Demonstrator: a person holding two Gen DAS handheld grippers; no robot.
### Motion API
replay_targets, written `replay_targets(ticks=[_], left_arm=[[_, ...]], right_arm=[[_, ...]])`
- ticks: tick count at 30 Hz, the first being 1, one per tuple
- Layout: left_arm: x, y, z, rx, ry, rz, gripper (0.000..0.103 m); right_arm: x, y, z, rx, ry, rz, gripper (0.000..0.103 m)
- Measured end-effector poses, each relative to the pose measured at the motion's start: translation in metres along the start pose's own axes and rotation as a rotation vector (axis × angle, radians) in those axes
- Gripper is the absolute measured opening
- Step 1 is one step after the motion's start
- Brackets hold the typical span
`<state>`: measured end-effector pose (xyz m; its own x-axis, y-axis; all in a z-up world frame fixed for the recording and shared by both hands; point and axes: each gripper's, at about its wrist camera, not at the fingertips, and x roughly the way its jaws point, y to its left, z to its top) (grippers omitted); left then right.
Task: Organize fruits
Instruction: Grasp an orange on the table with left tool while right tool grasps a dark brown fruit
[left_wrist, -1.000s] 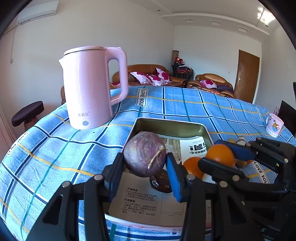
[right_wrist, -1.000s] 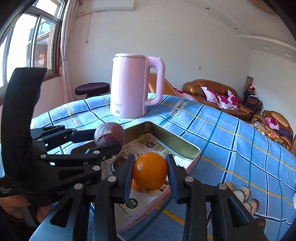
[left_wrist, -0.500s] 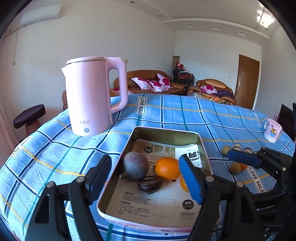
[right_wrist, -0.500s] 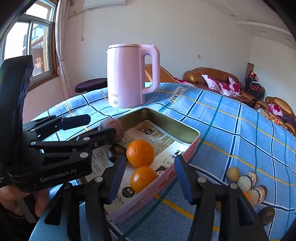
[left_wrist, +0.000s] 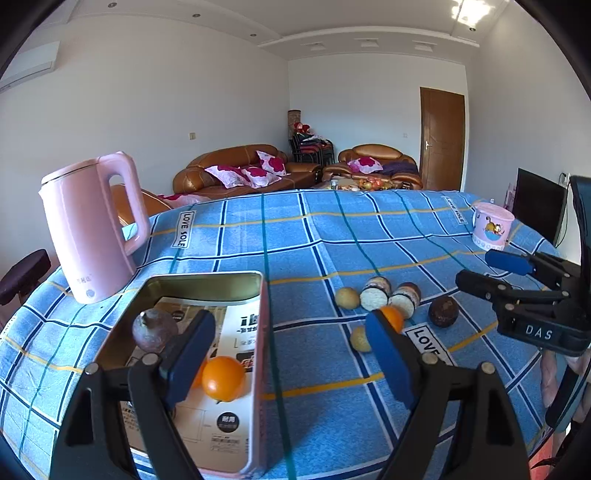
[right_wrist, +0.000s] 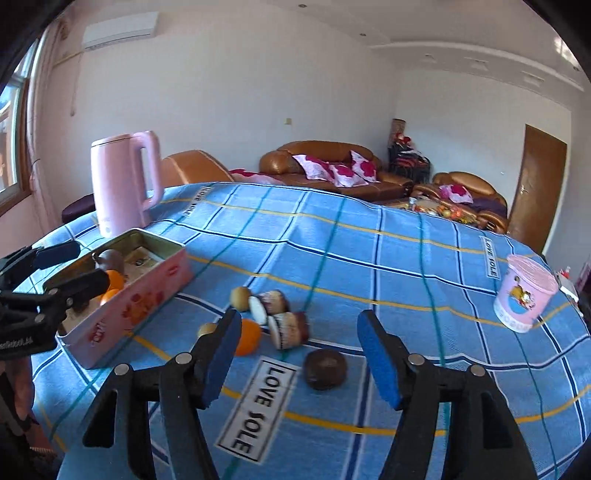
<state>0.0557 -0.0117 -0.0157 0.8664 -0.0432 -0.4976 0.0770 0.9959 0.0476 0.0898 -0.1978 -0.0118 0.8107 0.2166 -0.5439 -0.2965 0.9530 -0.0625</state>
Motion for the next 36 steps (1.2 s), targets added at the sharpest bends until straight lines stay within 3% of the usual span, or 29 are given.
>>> replay_targets(ticks=[8, 20, 22, 24, 31, 33, 36], left_arm=[[0.029, -0.035, 0.002, 0.036, 0.066, -0.052, 0.086], [0.063, -0.052, 0.005, 0.039, 0.167, -0.13, 0.082], [0.069, -0.058, 0.005, 0.062, 0.185, -0.138, 0.077], [0.076, -0.065, 0.005, 0.09, 0.214, -0.144, 0.067], [0.094, -0.079, 0.005, 0.144, 0.285, -0.171, 0.044], [0.093, -0.08, 0.005, 0.149, 0.282, -0.184, 0.033], [0.09, -0.075, 0.007, 0.124, 0.266, -0.181, 0.032]], right_arm=[[0.02, -0.021, -0.01, 0.042, 0.083, -0.02, 0.067], [0.059, -0.021, -0.016, 0.055, 0.27, 0.056, 0.066], [0.065, -0.02, -0.018, 0.055, 0.302, 0.066, 0.048], [0.068, -0.019, -0.021, 0.056, 0.322, 0.079, 0.042], [0.066, -0.022, -0.021, 0.076, 0.314, 0.068, 0.039], [0.065, -0.022, -0.021, 0.075, 0.312, 0.066, 0.039], [0.063, -0.023, -0.02, 0.079, 0.3, 0.062, 0.039]])
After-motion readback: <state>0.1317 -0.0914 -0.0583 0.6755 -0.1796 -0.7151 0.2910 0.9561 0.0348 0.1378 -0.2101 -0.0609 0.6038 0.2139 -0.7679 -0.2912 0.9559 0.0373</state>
